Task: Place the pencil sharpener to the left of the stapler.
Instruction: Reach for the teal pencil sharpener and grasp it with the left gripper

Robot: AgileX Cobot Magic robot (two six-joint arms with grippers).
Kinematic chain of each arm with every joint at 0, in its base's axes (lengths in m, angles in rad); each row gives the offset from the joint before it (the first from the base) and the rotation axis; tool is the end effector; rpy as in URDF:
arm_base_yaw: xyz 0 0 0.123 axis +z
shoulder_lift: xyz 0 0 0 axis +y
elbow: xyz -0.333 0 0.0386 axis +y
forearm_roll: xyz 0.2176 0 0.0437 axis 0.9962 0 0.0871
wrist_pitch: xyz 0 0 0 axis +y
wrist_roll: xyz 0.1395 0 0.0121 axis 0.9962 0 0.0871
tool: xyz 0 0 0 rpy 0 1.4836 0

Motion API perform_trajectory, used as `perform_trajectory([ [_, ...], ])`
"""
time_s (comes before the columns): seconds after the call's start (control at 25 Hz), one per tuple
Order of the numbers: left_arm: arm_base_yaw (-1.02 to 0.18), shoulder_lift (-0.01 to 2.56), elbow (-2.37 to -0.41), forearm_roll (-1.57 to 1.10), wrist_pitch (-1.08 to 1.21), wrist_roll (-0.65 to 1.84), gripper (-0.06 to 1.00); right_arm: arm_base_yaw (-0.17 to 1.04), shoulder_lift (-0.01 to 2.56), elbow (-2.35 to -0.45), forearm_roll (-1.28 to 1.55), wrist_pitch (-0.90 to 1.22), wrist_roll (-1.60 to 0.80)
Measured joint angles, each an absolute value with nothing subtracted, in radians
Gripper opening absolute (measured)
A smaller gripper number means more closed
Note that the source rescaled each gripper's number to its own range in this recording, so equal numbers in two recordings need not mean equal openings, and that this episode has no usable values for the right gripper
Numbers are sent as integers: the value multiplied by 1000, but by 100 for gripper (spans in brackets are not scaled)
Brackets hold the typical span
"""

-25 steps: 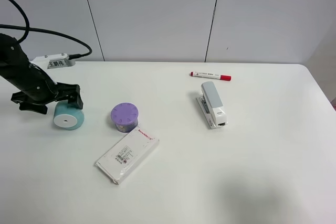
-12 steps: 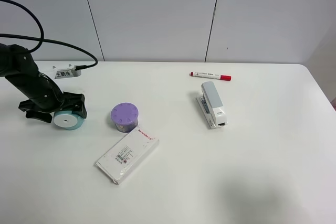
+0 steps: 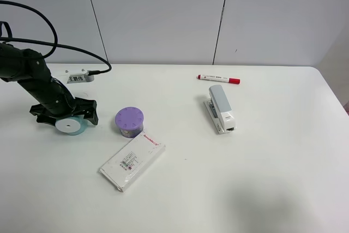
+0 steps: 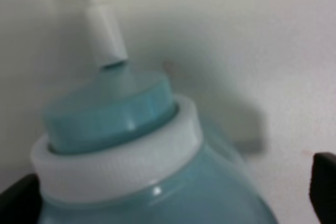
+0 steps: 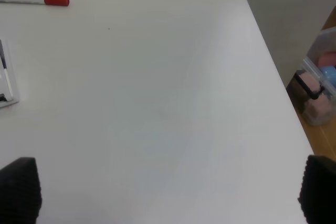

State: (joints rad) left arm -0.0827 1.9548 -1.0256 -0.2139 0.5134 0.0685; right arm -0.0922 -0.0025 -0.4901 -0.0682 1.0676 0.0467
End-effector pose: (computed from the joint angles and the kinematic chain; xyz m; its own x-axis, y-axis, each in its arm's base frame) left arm 0.3544 -0.0440 0.1333 -0.9771 -0.0370 -0.2097 -0.0102 0.9918 -0.1273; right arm -0.0391 -0.0048 0.2367 -0.4638 0.0567 -0.8841 0.1508 0.9884 -0.0158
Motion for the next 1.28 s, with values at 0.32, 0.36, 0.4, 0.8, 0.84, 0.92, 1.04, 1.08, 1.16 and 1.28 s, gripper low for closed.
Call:
perform_trajectory([
  [0.32, -83, 1956, -1026, -207, 515, 68, 100, -92, -3, -490, -68, 1068, 47],
  [0.36, -83, 1956, -1026, -206, 515, 68, 100, -92, -3, -490, -68, 1068, 47],
  [0.4, -83, 1956, -1026, -204, 515, 68, 100, -92, -3, -490, -68, 1068, 47],
  [0.8, -83, 1956, -1026, -202, 515, 68, 92, -92, -3, -490, -68, 1068, 47],
  [0.84, -83, 1956, -1026, -202, 515, 68, 91, -92, -3, -490, -68, 1068, 47],
  [0.92, -83, 1956, -1026, -202, 515, 68, 91, -92, -3, -490, -68, 1068, 47],
  [1.04, -83, 1956, -1026, -202, 515, 68, 90, -92, -3, -490, -68, 1068, 47],
  [1.08, -83, 1956, -1026, -202, 515, 68, 90, -92, -3, -490, -68, 1068, 47],
  [1.16, -83, 1956, -1026, -202, 515, 68, 90, -92, -3, -490, -68, 1068, 47],
  [1.28, -83, 1956, -1026, -202, 515, 68, 90, -92, -3, -490, -68, 1068, 47],
])
